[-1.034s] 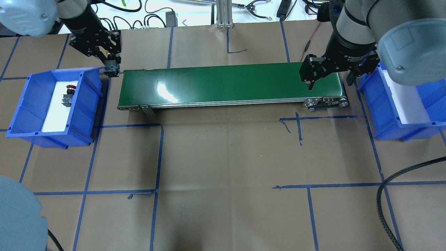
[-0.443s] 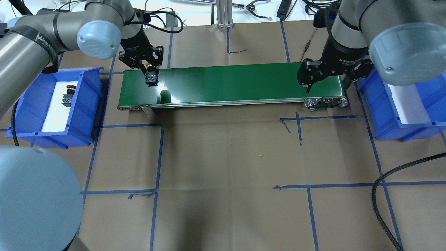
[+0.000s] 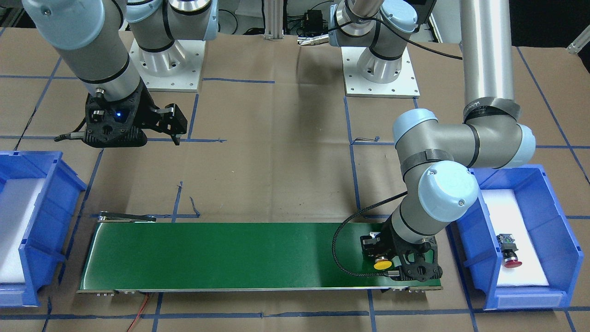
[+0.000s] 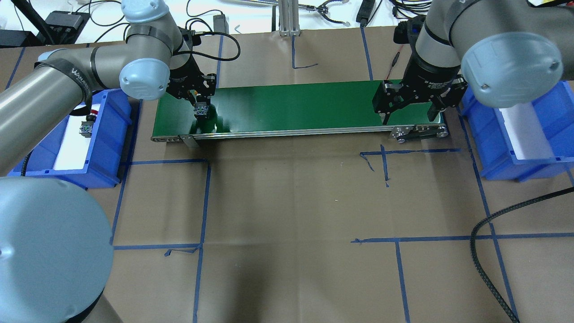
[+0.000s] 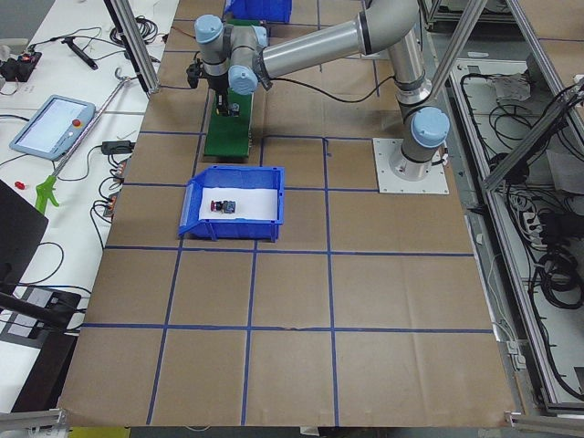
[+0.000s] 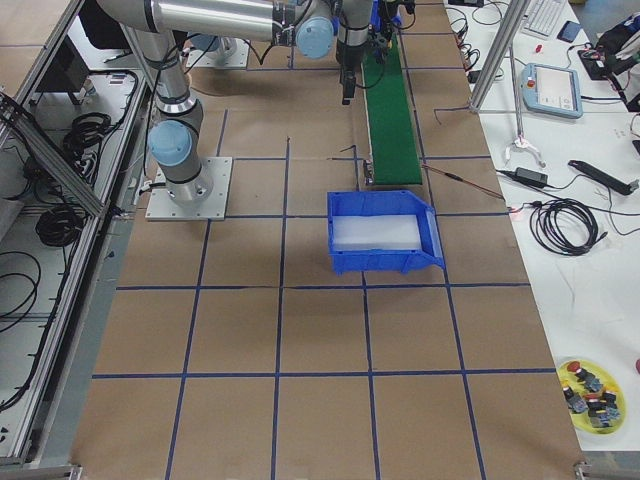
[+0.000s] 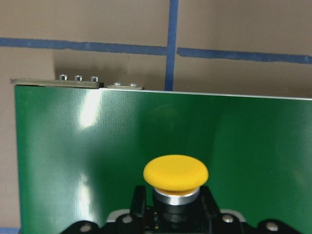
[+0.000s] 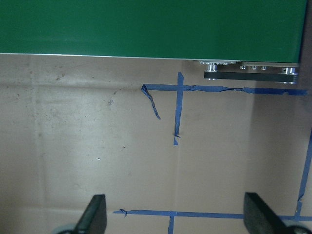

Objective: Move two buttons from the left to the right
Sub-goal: 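Carry the yellow button to the conveyor and lower it onto the belt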

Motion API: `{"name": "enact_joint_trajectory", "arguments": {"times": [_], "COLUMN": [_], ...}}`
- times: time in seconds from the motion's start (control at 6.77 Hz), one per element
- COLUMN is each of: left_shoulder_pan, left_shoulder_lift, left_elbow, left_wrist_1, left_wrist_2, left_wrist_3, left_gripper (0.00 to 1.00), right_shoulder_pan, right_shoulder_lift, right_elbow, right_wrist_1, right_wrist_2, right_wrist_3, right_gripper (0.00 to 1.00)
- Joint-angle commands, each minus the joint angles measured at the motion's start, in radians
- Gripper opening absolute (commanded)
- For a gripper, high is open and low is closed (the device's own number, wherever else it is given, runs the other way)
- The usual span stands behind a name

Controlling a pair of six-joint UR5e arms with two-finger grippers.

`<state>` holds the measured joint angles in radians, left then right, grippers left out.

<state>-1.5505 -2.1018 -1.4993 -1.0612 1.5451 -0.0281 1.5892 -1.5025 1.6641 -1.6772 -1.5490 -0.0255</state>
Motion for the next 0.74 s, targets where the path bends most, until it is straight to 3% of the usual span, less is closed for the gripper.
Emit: {"name": "enact_joint_trajectory", "arguments": {"times": [0.0,0.3,0.59], "left_shoulder_pan": [0.001,0.001,0.0], "left_shoulder_lift": [-0.01,-0.015,0.011], "left_elbow": [-0.007,-0.006,0.028], "left_wrist_1": [0.016,0.015,-0.002], "left_wrist_2": [0.019,0.043,0.046], "left_wrist_3": [0.001,-0.01,-0.012], "left_gripper": [0.02,0.99,1.0], "right_shoulder_pan": [-0.002,-0.005,-0.003], "right_shoulder_lift": [-0.002,-0.007,-0.008], "right_elbow": [0.006,0.003,-0.003], "right_wrist_1": [0.01,0.01,0.011], "right_wrist_2": [0.0,0.0,0.0], "right_wrist_3": [-0.004,-0.005,-0.004], "right_gripper": [1.0,1.0,1.0]}}
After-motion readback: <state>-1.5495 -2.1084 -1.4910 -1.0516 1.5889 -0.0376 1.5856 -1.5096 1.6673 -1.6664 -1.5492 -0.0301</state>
